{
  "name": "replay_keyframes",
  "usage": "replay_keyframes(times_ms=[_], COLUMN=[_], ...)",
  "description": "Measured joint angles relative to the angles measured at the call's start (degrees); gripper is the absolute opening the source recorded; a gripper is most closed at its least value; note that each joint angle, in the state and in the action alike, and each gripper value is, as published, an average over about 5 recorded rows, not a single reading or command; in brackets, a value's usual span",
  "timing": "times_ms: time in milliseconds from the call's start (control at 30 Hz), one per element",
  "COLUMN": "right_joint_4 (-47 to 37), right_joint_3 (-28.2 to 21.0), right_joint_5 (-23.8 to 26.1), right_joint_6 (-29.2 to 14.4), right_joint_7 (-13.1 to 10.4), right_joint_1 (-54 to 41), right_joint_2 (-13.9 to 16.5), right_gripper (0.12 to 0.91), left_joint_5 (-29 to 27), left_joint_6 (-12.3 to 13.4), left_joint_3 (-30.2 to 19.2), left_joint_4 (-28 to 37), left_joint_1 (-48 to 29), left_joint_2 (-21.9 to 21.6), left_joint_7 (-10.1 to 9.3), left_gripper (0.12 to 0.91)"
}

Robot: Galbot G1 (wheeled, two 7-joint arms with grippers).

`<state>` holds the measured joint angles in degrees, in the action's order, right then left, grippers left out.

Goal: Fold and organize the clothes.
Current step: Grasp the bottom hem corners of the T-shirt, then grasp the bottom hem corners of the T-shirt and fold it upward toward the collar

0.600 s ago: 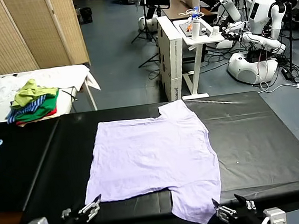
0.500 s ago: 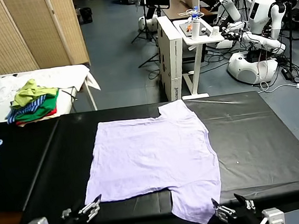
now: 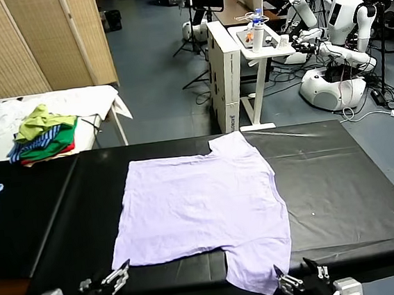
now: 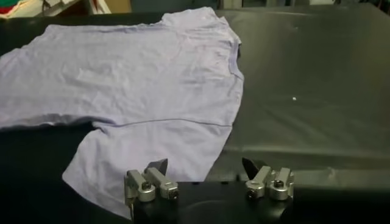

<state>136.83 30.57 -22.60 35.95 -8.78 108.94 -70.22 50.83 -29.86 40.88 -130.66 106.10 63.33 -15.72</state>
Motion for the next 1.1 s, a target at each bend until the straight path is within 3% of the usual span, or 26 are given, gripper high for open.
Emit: replay_keyframes(times_ms=[100,167,333,400,900,1100], right_joint_4=[-0.4,-0.7,-1.1,-0.8,5.3,6.1], right_joint_3=[-0.3,-0.5,-0.7,-0.5,1.6,2.3], right_joint_5=[0.0,0.0,-0.3,-0.3,0.0,-1.0], right_joint_6=[0.0,0.0,-0.1,-0.3,1.3,0.5], right_joint_7=[-0.1,-0.1,-0.2,-0.3,-2.4,-2.1], right_joint_1=[-0.1,-0.1,-0.1,0.2,6.7,7.7], right_joint_2=[-0.2,-0.3,-0.4,-0.4,-0.4,0.0], right_gripper=[0.231,0.162,0.14,0.14,0.14,0.14], left_joint_5=[-0.2,-0.2,-0.2,-0.3,-1.6,-2.1], left_joint_6=[0.2,0.2,0.2,0.2,0.6,1.0], left_joint_3=[0.0,-0.1,-0.3,-0.4,1.0,2.7], left_joint_4=[0.5,0.7,0.8,0.9,-3.7,-6.5], left_joint_1=[0.0,0.0,0.0,0.0,4.2,7.5], left_joint_2=[0.2,0.4,0.7,0.8,1.7,2.7], left_joint_7=[0.01,0.04,0.17,0.2,-1.89,-1.93], left_gripper=[0.657,0.543,0.224,0.16,0.146,0.146])
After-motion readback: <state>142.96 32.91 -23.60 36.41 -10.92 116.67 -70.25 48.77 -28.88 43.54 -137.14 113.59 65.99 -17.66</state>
